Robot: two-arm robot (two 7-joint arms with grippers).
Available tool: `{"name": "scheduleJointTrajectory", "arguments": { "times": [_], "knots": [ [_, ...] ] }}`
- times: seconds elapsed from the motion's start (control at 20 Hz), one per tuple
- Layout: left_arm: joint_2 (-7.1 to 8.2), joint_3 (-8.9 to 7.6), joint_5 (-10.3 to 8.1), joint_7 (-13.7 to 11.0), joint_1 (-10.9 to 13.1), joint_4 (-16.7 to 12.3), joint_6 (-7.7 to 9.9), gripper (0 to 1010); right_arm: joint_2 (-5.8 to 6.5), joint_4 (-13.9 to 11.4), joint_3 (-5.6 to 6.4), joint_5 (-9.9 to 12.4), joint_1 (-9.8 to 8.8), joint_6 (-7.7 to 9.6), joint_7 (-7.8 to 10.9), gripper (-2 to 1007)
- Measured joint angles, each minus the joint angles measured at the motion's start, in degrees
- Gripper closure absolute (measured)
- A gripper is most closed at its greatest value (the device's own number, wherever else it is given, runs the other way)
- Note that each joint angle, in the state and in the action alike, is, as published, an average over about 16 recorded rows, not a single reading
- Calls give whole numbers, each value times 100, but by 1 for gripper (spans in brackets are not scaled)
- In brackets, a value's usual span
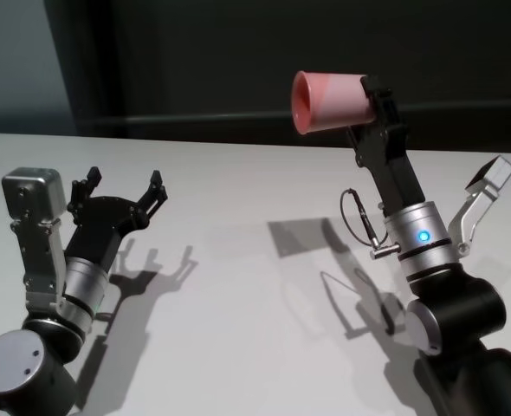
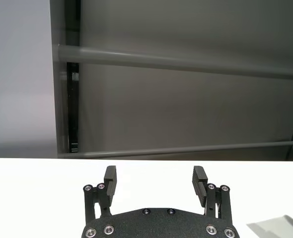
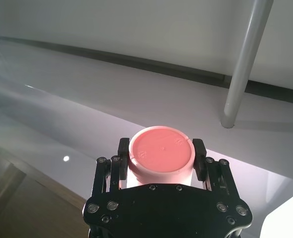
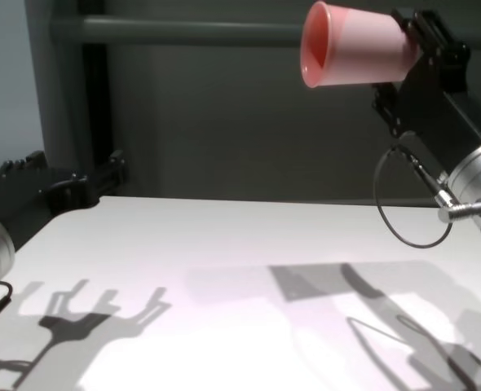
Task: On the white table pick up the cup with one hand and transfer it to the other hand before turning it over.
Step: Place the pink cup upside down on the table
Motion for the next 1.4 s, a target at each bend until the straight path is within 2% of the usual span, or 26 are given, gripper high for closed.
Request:
{"name": "scheduleJointTrajectory", "arguments": {
  "times": [0.3, 0.65, 1.4],
  "knots": [
    [-75, -68, 90, 33, 172, 20, -50, 7, 0, 0, 0, 0, 0, 0, 0, 270],
    [-149, -148, 129, -37, 297, 76, -119, 7, 0, 0, 0, 0, 0, 0, 0, 270],
    [-179, -198, 100, -157, 332, 132, -193, 7, 0, 0, 0, 0, 0, 0, 0, 270]
  ]
}}
